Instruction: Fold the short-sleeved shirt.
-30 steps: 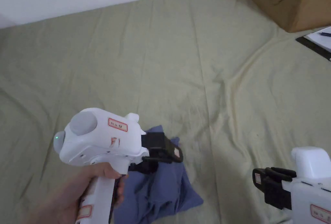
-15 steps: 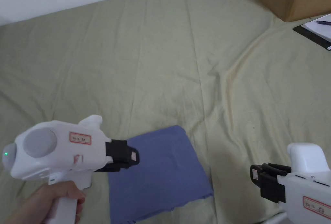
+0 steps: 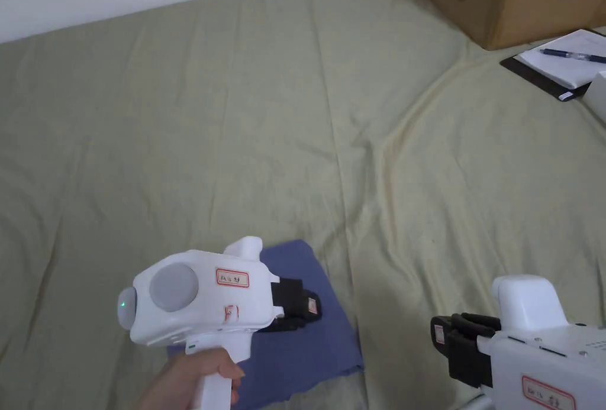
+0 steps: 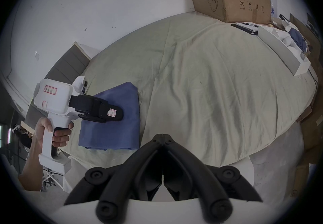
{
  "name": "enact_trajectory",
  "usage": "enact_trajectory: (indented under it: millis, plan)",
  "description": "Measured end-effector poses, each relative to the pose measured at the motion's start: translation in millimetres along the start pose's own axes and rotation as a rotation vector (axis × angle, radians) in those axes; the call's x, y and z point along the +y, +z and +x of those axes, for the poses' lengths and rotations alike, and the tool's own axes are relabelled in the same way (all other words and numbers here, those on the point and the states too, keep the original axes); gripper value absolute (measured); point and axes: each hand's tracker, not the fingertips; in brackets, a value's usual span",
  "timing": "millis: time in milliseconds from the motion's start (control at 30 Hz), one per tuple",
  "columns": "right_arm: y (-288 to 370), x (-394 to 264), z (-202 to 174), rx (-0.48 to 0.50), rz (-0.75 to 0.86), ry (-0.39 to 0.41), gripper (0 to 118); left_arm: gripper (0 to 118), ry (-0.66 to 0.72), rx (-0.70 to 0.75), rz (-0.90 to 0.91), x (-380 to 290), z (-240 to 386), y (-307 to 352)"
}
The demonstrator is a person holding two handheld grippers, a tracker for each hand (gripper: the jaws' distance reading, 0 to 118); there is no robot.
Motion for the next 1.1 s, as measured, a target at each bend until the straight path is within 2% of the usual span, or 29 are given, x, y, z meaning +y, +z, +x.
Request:
enact_trajectory:
  millis: [33, 133, 200, 367, 433, 467, 533, 567, 600, 633, 733, 833, 1000, 1100]
  plan:
    - [-0.9, 1.2, -2.5, 0.007, 0.000, 0.004, 0, 3, -0.006, -0.057, -0.012, 0.6, 1.5, 2.1]
    - [-9.6, 5.5, -18.8, 0.046, 0.010, 0.028, 0, 3, -0.013, -0.039, 0.035, -1.5, -2.9, 28.3]
    - [-20.0, 10.3, -37.7, 0.097, 0.030, 0.086, 0, 2, -0.017, -0.025, 0.108, -7.7, -15.3, 63.5]
    - [-76.5, 20.9, -109.1, 0.052, 0.082, 0.301, 0, 2, 0.099, 0.050, 0.281, -42.1, -83.7, 156.6]
    - [-105.8, 21.7, -127.8, 0.072, 0.063, 0.285, 0, 6, 0.115, 0.117, 0.283, -55.6, -116.3, 178.5]
    - [-118.4, 20.6, -134.7, 0.077, 0.052, 0.275, 0, 28, 0.126, 0.148, 0.292, -63.2, -126.8, 186.2]
    - [-140.5, 10.3, -142.8, 0.062, 0.053, 0.291, 0, 84, 0.139, 0.092, 0.300, -73.5, -143.6, 189.8]
    - [-151.4, 3.8, -144.8, 0.008, 0.050, 0.311, 0, 109, 0.176, 0.036, 0.298, -75.9, -152.8, 186.1]
    - [-159.5, -2.0, -144.8, -0.007, 0.058, 0.344, 0, 114, 0.208, -0.002, 0.278, -77.2, -158.9, 182.6]
    - [-163.2, -7.4, -143.4, -0.019, 0.045, 0.365, 0, 114, 0.240, -0.039, 0.261, -74.3, -161.8, 176.4]
    - [-153.6, -9.7, -143.8, -0.007, 0.084, 0.351, 0, 114, 0.308, -0.187, 0.252, -61.3, -173.4, 145.6]
    - [-154.6, -12.2, -139.5, -0.007, 0.099, 0.353, 0, 114, 0.368, -0.243, 0.186, -42.5, -180.3, 104.4]
    - [-154.7, -13.0, -137.4, 0.002, 0.109, 0.312, 0, 113, 0.344, -0.466, 0.161, -9.8, -175.4, 59.6]
    - [-154.4, -13.5, -137.4, -0.008, 0.116, 0.326, 0, 112, 0.313, -0.407, 0.111, -4.0, -157.2, 44.5]
